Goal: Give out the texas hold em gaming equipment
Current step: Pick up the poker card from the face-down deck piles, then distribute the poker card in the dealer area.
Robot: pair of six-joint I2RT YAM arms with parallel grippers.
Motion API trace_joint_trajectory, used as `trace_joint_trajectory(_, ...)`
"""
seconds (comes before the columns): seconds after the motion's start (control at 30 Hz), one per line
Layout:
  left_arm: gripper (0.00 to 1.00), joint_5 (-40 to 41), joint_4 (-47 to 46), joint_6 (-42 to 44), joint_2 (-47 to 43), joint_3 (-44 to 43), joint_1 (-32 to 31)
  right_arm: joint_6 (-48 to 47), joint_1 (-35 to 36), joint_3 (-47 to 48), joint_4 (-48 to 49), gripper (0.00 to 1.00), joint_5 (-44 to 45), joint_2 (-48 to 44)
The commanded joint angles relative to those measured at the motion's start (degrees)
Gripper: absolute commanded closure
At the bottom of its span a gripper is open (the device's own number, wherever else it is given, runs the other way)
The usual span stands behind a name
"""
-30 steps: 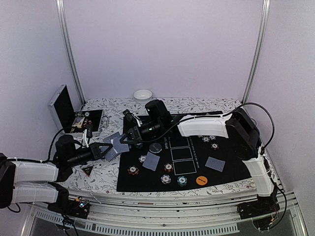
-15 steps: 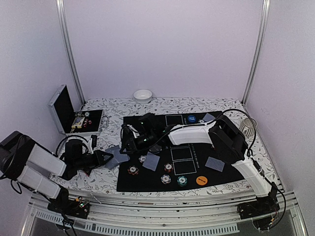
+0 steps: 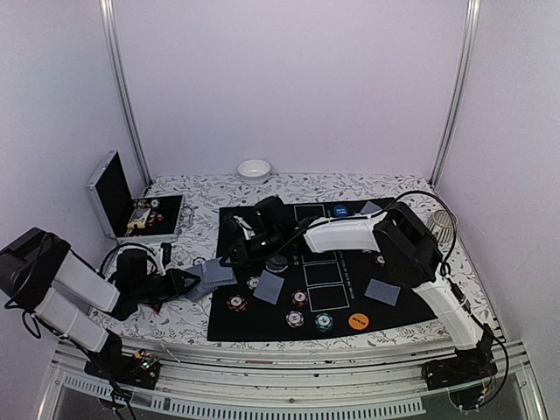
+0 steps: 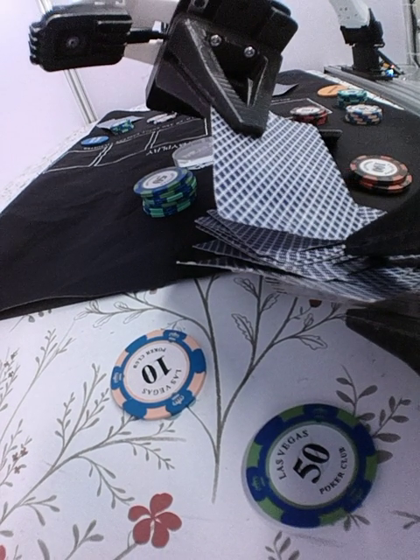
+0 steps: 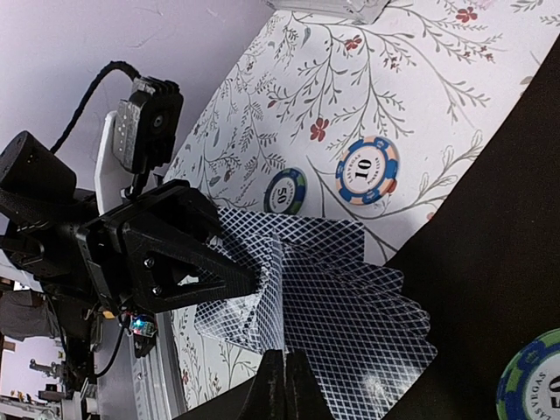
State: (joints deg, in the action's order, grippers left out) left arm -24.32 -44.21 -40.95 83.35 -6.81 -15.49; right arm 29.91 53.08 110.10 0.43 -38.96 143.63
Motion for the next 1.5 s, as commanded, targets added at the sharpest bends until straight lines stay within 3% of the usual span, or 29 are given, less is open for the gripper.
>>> trace_joint_trajectory(0.0,0.76,0.17,-0.11,0.87,1.0,0.06,0.66,0.05,-0.39,1.42,0.26,0.98,0.33,-1.15)
trace_joint_trajectory(0.33,0.75,-1.48,-1.85,0.34,3.32,-0.62,0.7,-2.08,-1.72,-0.22,-0.27,0.98,-5.58,-7.86)
trace_joint_trajectory(0.53,0.75,-1.5,-1.6,0.46,3.12,-0.96,0.69,-20.29,-2.36,-9.44,-10.61,0.98,-13.14,-19.28)
trace_joint_trajectory(0.63,0.75,-1.58,-1.44,0.65,3.29,-1.17,0.67,-31.6,-2.56,-13.57,-20.63,0.98,-12.16,-23.17)
trace_joint_trajectory(0.83,0.75,-1.74,-1.5,0.66,3.67,-1.28,0.73,-43.78,-2.55,-12.59,-36.85,0.98,-3.78,-19.69)
trace_joint_trajectory(1.47,0.75,-1.69,0.34,1.57,2.34,-1.55,0.75,-49.94,-5.43,-6.89,-45.31,0.98,4.27,-14.2)
